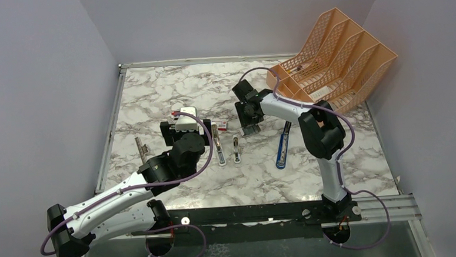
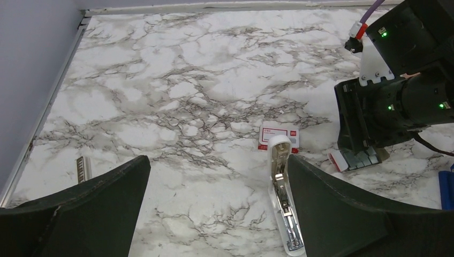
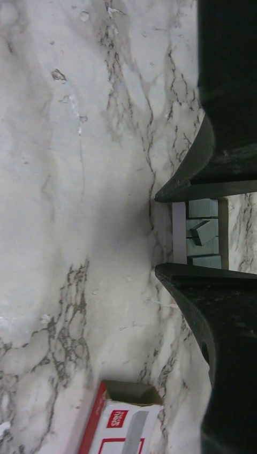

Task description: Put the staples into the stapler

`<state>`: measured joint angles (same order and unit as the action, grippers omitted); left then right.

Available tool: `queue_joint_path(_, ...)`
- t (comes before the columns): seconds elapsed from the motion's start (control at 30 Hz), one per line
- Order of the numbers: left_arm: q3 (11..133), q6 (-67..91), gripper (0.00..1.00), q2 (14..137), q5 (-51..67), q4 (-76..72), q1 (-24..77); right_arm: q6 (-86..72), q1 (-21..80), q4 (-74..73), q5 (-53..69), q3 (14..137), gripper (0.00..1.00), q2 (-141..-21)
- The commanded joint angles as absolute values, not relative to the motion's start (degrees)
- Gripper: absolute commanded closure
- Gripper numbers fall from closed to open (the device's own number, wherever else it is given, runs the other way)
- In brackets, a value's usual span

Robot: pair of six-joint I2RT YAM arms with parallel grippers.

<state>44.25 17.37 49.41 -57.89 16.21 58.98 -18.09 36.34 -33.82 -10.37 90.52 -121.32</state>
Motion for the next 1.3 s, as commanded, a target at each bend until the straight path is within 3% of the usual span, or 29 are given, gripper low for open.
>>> queue_joint_path(0.0, 46.0, 18.7, 0.01, 48.6, -57.6, 17.4, 58.8, -16.2, 37.6, -36.4, -9.4, 86.4, 0.49, -118.7)
queue_joint_path(0.37, 46.2, 18.5, 0.01, 48.6, -57.6, 17.7, 58.8, -19.1, 37.9, -34.1, -13.9, 85.0, 0.58, -109.6)
queue_joint_path(0.77, 45.9, 18.5, 0.01, 48.0, -58.7, 17.5, 58.8, -18.7, 41.2, -35.3, -9.3, 82.0, 0.93, -108.4)
queue_joint_path(0.9, 45.3, 18.6, 0.01, 47.6, -58.5, 17.0, 58.8, -19.6, 41.4, -35.8, -9.2, 80.9, 0.93, -109.0)
queue_joint_path(1.1, 45.4, 18.5, 0.01, 47.9, -58.0, 16.7, 58.8, -19.2, 42.0, -35.6, -9.3, 80.5, 0.84, -110.1)
queue_joint_path(1.27, 45.4, 18.2, 0.01, 47.3, -57.9, 16.8, 58.8, -19.6, 42.2, -35.2, -10.2, 80.5, 0.9, -111.0)
